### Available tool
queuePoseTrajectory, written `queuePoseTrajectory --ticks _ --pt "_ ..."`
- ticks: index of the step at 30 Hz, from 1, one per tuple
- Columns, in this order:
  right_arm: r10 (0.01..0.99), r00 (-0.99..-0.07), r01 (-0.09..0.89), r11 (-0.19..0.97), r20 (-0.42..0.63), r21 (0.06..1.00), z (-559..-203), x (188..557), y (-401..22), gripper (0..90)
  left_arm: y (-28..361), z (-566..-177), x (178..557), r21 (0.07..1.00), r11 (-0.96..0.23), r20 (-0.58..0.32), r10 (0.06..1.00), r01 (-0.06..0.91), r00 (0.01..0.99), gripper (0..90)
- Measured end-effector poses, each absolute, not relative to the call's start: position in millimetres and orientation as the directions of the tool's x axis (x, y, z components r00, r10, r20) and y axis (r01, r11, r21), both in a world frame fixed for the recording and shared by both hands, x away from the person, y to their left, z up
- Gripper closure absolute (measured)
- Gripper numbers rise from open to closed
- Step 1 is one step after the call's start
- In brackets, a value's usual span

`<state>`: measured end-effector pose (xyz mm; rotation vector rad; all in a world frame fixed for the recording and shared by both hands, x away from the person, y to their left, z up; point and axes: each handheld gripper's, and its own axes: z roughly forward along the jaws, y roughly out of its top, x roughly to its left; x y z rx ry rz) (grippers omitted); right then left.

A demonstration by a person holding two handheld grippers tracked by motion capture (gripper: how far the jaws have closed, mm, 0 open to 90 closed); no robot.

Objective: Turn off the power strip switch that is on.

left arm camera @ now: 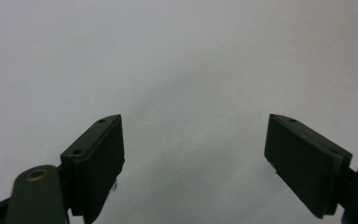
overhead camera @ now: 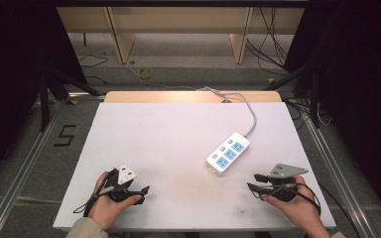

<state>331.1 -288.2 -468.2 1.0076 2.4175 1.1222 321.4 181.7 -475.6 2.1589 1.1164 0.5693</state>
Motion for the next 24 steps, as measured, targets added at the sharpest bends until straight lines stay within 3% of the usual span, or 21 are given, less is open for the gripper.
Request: queuePoseTrajectory --ticks 15,24 --pt "0.689 -0.725 0.474 0.491 0.008 0.731 -464.3 330.4 -288.1 88.9 182.1 -475.2 322.3 0.701 -0.447 0.102 0.834 0.555 0.542 20.0" --pt "0.68 -0.733 0.476 0.542 -0.029 0.693 -460.3 332.0 -283.0 90.0 182.4 -473.8 322.4 0.712 -0.435 0.1 0.839 0.551 0.534 20.1"
